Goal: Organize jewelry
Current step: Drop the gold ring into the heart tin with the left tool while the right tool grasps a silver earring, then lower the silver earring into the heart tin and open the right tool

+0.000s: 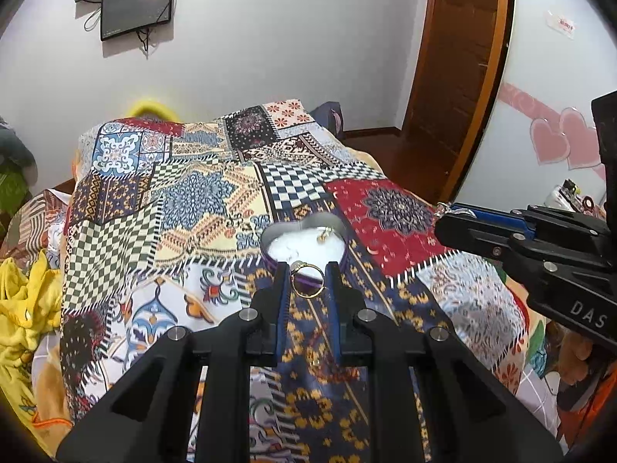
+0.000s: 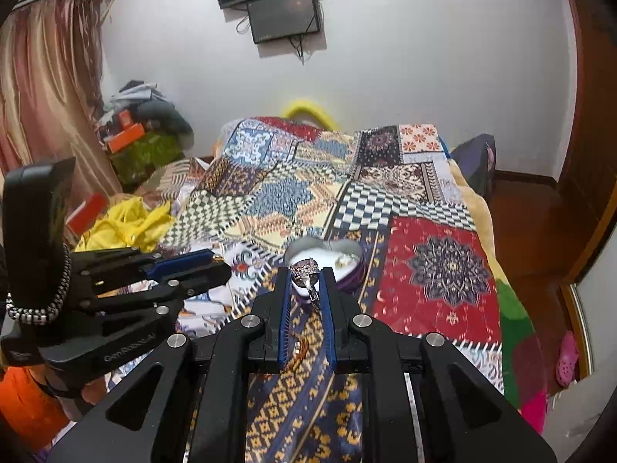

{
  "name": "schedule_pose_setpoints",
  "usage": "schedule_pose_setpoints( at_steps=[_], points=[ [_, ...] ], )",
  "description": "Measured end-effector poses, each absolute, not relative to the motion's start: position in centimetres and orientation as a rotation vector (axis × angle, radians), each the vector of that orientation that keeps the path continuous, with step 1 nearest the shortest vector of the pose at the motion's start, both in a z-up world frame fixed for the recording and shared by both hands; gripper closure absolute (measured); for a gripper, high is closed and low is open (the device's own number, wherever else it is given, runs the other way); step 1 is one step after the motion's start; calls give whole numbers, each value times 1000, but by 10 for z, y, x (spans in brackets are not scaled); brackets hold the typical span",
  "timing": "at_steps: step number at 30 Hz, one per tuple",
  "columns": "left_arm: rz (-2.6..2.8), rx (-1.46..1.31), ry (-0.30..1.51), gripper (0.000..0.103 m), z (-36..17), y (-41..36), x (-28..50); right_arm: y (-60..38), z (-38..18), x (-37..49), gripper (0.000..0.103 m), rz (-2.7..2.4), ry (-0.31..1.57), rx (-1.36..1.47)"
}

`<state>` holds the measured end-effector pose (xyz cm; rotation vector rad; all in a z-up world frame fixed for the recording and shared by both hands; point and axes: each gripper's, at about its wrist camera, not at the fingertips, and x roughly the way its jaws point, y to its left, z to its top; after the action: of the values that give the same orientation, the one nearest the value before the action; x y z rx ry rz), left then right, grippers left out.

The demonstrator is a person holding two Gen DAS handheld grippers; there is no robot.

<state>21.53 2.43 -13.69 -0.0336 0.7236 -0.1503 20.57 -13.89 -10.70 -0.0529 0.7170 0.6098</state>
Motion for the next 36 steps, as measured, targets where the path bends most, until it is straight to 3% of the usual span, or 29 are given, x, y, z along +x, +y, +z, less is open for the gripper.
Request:
schedule_pose_setpoints(
  at_steps=[15, 36],
  points=[
    [-155, -49, 700, 86, -134, 34, 257, -125, -107, 240, 90, 617, 693, -47],
    [-197, -145, 873, 86, -195, 45, 322, -114, -170, 303, 89, 646, 920, -32]
  ],
)
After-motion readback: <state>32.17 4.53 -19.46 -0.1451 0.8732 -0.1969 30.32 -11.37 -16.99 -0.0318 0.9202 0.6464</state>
